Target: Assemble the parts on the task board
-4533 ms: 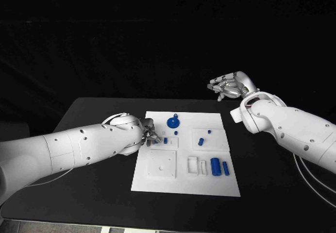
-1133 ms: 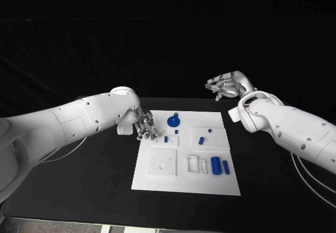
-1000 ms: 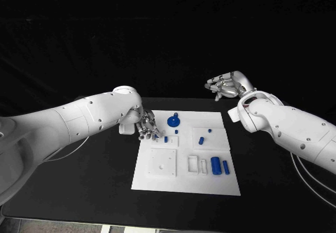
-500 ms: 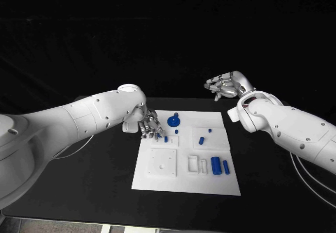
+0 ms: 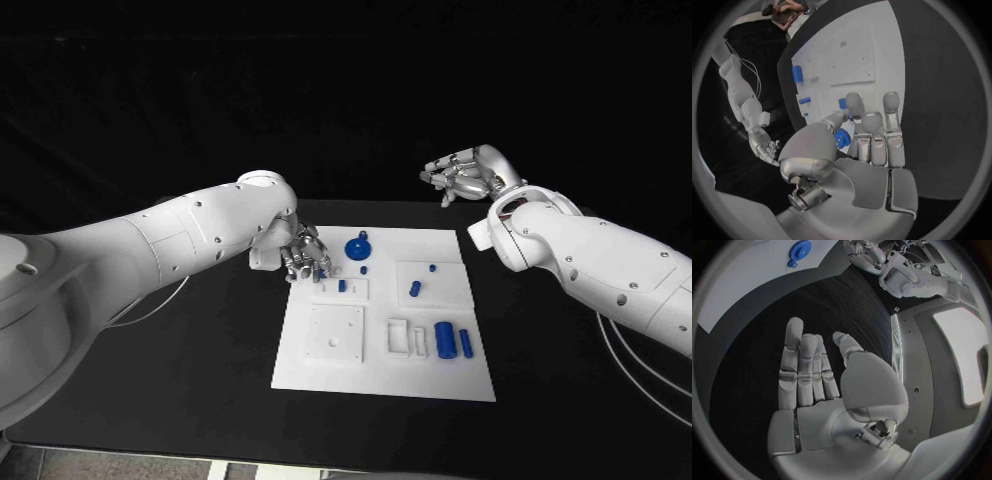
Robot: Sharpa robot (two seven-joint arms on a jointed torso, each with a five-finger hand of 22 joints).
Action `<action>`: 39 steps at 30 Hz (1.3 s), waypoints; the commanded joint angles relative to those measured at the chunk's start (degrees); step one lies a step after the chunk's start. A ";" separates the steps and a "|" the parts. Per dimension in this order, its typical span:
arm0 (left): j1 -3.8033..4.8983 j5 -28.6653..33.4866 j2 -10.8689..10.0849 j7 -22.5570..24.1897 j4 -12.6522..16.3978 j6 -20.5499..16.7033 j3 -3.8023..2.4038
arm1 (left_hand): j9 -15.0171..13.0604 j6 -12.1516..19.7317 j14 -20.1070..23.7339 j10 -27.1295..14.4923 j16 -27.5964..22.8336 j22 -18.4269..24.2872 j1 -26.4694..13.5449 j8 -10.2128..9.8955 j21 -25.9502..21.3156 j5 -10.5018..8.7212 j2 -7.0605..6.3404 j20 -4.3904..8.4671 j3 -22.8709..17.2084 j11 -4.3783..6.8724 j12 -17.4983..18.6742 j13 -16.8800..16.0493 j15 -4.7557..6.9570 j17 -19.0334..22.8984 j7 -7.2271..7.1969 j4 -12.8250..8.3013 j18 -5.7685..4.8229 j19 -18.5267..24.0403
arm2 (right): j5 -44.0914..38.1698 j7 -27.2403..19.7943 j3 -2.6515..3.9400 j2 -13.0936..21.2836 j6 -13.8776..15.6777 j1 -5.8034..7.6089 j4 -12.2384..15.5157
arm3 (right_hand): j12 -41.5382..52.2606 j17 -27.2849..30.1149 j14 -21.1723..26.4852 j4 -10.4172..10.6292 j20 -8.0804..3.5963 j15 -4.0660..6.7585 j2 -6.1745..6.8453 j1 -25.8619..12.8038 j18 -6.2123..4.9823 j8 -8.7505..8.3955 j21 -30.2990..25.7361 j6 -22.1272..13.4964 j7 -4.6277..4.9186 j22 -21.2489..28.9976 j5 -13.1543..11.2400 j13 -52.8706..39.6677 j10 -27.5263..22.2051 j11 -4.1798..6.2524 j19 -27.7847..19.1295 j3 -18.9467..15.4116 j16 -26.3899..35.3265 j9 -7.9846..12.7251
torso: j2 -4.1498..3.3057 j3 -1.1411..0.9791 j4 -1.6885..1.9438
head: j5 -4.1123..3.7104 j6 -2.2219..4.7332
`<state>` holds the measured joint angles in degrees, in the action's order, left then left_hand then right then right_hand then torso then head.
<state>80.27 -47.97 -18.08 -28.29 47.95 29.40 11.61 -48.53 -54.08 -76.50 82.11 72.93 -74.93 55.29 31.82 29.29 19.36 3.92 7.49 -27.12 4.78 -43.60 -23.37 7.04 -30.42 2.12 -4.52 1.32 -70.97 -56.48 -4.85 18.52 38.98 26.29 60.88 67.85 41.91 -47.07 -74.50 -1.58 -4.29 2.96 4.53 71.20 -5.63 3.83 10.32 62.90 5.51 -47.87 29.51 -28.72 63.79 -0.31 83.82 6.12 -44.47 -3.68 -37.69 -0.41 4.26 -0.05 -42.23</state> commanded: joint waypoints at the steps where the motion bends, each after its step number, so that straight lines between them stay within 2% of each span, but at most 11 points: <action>1: 0.19 0.52 0.21 -0.20 -0.15 -0.66 -0.01 | -2.83 -4.91 -0.84 1.07 -0.79 -0.95 0.81 -2.59 -0.36 0.00 -0.63 -0.13 -6.77 0.03 0.88 -0.48 0.03 -1.59 -3.29 -7.48 1.12 -0.53 | -0.11 -0.37 0.03 -0.08 -0.74 0.00 -0.03 | 0.31 0.09 0.51 0.15 0.27 -0.03 0.59 -0.15 -0.56 -0.28 0.35 -0.26 0.17 0.08 0.35 0.06 -0.52 0.05 1.74 0.36 -0.15 0.08 | -0.01 0.01 -0.06 | 0.08 -0.08; 3: 0.18 0.52 0.37 -0.26 -0.35 -0.31 0.00 | -5.55 -6.24 -1.42 1.57 -1.34 -1.01 1.01 -5.37 -0.50 -0.01 -0.72 -0.24 -6.68 0.07 1.48 -1.18 0.05 -3.19 -3.44 -7.32 1.23 -0.77 | -0.11 -0.37 0.03 -0.11 -0.75 0.00 -0.04 | 0.31 0.09 0.53 0.14 0.27 -0.03 0.61 -0.14 -0.56 -0.26 0.35 -0.24 0.16 0.08 0.48 0.06 -0.52 0.05 1.74 0.40 -0.15 0.08 | -0.02 0.00 -0.06 | 0.10 -0.09; 6: 0.16 0.54 0.79 -0.53 -0.77 0.94 0.11 | -7.50 -6.48 -1.78 1.77 -1.40 -0.98 1.10 -6.31 -0.59 -1.09 -0.45 -0.25 -6.32 0.17 1.58 -1.82 0.04 -4.36 -3.40 -7.01 1.19 -0.88 | -0.11 -0.37 0.03 -0.17 -0.77 0.00 -0.05 | 0.29 0.09 0.51 0.14 0.27 -0.03 0.66 -0.15 -0.56 -0.27 0.35 -0.25 0.17 0.08 0.77 0.08 -0.52 0.06 1.71 0.49 -0.16 0.08 | -0.07 -0.01 -0.08 | 0.11 -0.13; 8: 0.11 0.54 1.11 -1.04 -1.09 2.31 0.18 | -9.07 -5.59 -1.28 1.18 -2.05 -0.96 0.99 -6.41 -0.74 -4.24 0.74 -0.12 -6.23 0.00 1.63 -2.33 0.06 -3.69 -3.25 -6.12 1.07 -0.76 | -0.11 -0.37 0.03 -0.22 -0.79 0.00 -0.04 | 0.29 0.09 0.52 0.14 0.27 -0.03 0.68 -0.16 -0.56 -0.27 0.36 -0.25 0.18 0.08 0.88 0.08 -0.52 0.05 1.71 0.51 -0.16 0.08 | -0.08 0.00 -0.11 | 0.16 -0.14; 9: 0.07 0.55 1.26 -1.26 -1.26 2.96 0.21 | -9.69 -4.40 -0.81 0.67 -2.51 -0.96 0.94 -6.44 -0.84 -6.78 1.68 0.09 -6.29 -0.05 1.53 -2.56 0.12 -2.99 -3.07 -5.47 0.89 -0.64 | -0.11 -0.37 0.03 -0.24 -0.80 0.00 -0.04 | 0.27 0.09 0.52 0.15 0.26 -0.02 0.70 -0.17 -0.56 -0.27 0.36 -0.25 0.17 0.08 1.05 0.09 -0.53 0.06 1.71 0.58 -0.15 0.08 | -0.08 -0.02 -0.14 | 0.18 -0.15; 10: 0.05 0.55 1.35 -1.37 -1.37 3.28 0.23 | -10.19 -3.65 -0.49 0.24 -2.77 -0.96 0.92 -6.22 -0.92 -8.23 2.19 0.27 -6.26 -0.15 1.34 -2.78 0.16 -2.60 -2.93 -5.08 0.64 -0.51 | -0.11 -0.37 0.03 -0.25 -0.81 0.00 -0.04 | 0.28 0.09 0.52 0.16 0.26 -0.02 0.70 -0.17 -0.56 -0.27 0.36 -0.25 0.17 0.08 1.11 0.09 -0.53 0.06 1.71 0.60 -0.16 0.08 | -0.09 -0.01 -0.16 | 0.19 -0.14; 11: 0.00 0.55 1.48 -1.53 -1.55 3.76 0.25 | -11.18 -2.64 -0.22 -0.35 -2.81 -0.98 1.05 -5.49 -1.05 -9.50 2.69 0.61 -6.12 -0.11 0.79 -3.25 0.25 -2.51 -2.79 -4.74 0.11 -0.35 | -0.11 -0.37 0.03 -0.27 -0.83 0.00 -0.04 | 0.28 0.09 0.52 0.16 0.26 -0.02 0.71 -0.17 -0.56 -0.26 0.37 -0.25 0.18 0.08 1.18 0.09 -0.52 0.06 1.71 0.63 -0.16 0.08 | -0.09 -0.02 -0.17 | 0.20 -0.17; 12: -0.06 0.55 1.62 -1.63 -1.76 4.21 0.27 | -11.20 -2.51 -0.18 -0.41 -2.84 -0.98 1.00 -5.50 -1.06 -9.80 2.83 0.63 -6.12 -0.21 0.73 -3.29 0.28 -2.45 -2.85 -4.60 0.07 -0.35 | -0.11 -0.37 0.03 -0.29 -0.84 0.00 -0.04 | 0.26 0.09 0.53 0.15 0.26 -0.02 0.75 -0.17 -0.56 -0.27 0.37 -0.25 0.18 0.08 1.34 0.09 -0.54 0.06 1.71 0.67 -0.15 0.08 | -0.07 -0.03 -0.15 | 0.18 -0.19; 18: -0.37 -0.05 2.40 -2.19 -2.95 5.92 0.34 | -10.33 -3.25 -0.47 -0.44 -2.41 -1.06 1.93 -5.76 -1.05 -8.64 1.86 0.53 -6.09 -0.10 0.24 -3.49 0.21 -3.32 -2.92 -5.76 0.15 -0.48 | -0.11 -0.36 0.03 -0.37 -0.92 0.00 -0.03 | 0.24 0.08 0.52 0.17 0.25 -0.01 0.85 -0.23 -0.56 -0.27 0.39 -0.25 0.18 0.06 1.74 0.11 -0.52 0.07 1.70 0.88 -0.17 0.08 | -0.06 -0.07 -0.13 | 0.01 -0.37; 31: -0.64 -4.43 3.55 -3.13 -3.60 7.93 0.40 | -9.22 -4.05 -0.84 -0.11 -2.13 -1.05 3.35 -6.71 -0.88 -8.52 1.02 0.26 -5.52 0.01 0.43 -3.41 0.13 -4.09 -2.91 -5.85 0.51 -0.55 | -0.11 -0.35 0.03 -0.50 -0.96 0.00 -0.02 | 0.23 0.08 0.55 0.19 0.25 -0.01 0.95 -0.26 -0.55 -0.28 0.40 -0.28 0.20 0.04 2.00 0.12 -0.52 0.07 1.66 1.11 -0.16 0.08 | -0.04 -0.05 -0.08 | -0.13 -0.60; 39: -1.05 -5.42 4.14 -2.87 -4.34 7.50 0.62 | -9.26 -3.95 -0.86 -0.15 -2.21 -1.04 3.71 -6.84 -0.85 -9.04 1.00 0.26 -5.34 -0.01 0.43 -3.46 0.12 -4.02 -2.88 -5.62 0.52 -0.56 | -0.11 -0.34 0.03 -0.53 -0.96 0.00 0.05 | 0.23 0.08 0.55 0.19 0.25 -0.01 0.95 -0.26 -0.55 -0.28 0.40 -0.28 0.20 0.04 2.00 0.12 -0.52 0.07 1.66 1.11 -0.16 0.08 | -0.10 -0.02 -0.10 | -0.25 -0.69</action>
<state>79.29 -51.85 -14.18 -31.11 43.67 35.90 12.21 -57.64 -55.71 -77.10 81.78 70.55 -74.91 57.68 25.24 28.48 10.46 4.32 7.90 -27.79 4.49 -43.09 -26.84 7.20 -34.44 1.08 -5.32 2.22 -71.34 -56.48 -4.83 18.52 38.50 26.05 60.88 67.81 41.91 -47.07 -74.50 -1.43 -4.29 2.96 4.76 70.98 -5.62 3.83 10.55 62.90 5.51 -47.88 31.32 -28.68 63.58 -0.10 83.82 6.91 -44.47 -3.68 -37.74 -0.45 4.17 -0.23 -42.85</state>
